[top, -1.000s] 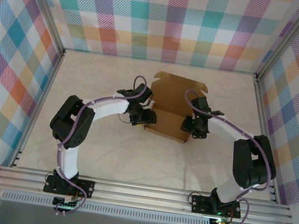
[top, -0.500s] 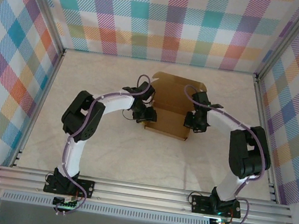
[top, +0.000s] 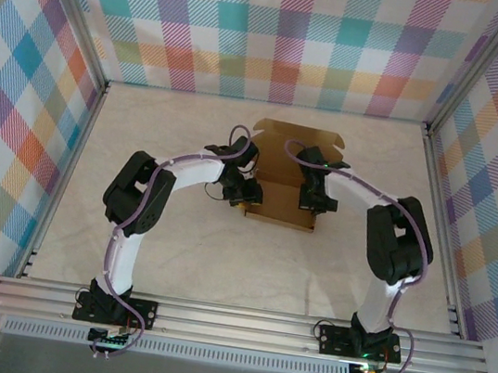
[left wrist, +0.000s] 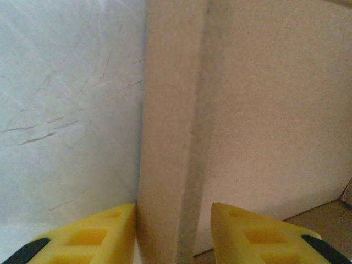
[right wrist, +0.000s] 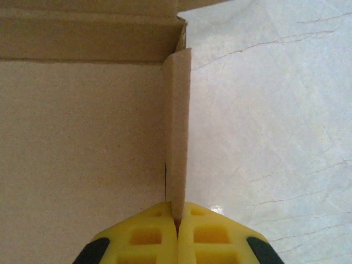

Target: Fold the paper box

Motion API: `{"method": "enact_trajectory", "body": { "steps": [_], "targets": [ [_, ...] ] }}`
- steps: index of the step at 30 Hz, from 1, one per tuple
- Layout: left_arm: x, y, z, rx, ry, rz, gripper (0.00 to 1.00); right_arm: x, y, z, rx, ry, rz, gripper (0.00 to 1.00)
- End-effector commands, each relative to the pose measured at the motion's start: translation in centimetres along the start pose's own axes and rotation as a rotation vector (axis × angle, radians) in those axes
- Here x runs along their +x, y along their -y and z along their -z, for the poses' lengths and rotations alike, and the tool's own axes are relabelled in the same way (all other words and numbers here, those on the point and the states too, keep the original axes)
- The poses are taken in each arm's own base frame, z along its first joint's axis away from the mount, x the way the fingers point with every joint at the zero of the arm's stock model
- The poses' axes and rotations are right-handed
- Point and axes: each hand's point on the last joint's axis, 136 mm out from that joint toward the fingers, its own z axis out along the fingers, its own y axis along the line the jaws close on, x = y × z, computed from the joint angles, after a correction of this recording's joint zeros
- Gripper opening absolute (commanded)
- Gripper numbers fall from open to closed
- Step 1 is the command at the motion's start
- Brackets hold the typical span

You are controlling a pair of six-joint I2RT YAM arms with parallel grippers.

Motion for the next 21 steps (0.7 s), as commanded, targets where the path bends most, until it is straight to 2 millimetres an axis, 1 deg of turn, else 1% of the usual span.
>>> {"method": "enact_trajectory", "body": {
  "steps": [1,6,10,14,16,21],
  "targets": [
    [-0.3,3.3,0.3,0.097,0.006,-0.029,0.39,2.3,0.6,-1.4,0.152,-0.078,0.057,0.05],
    [-0.3,3.3,0.3,0.094,0.009,-0.029,0.39,2.6,0.2,-1.8,0.216,-0.091,0.088,0.03],
    [-0.3,3.3,0.3,0.096,0.014,-0.025,0.39,2.6,0.3,-2.0,0.257,-0.1,0.083,0.0],
    [-0.4,3.3,0.3,0.099,0.019,-0.021,0.39,2.8,0.0,-2.6,0.264,-0.112,0.076,0.0],
    [-0.3,3.2,0.2,0.099,0.019,-0.018,0.39,3.0,-0.4,-2.9,0.259,-0.116,0.08,0.0],
    [-0.2,3.0,0.2,0.098,0.02,-0.016,0.39,2.9,-0.3,-2.7,0.281,-0.115,0.083,0.0]
  ]
}}
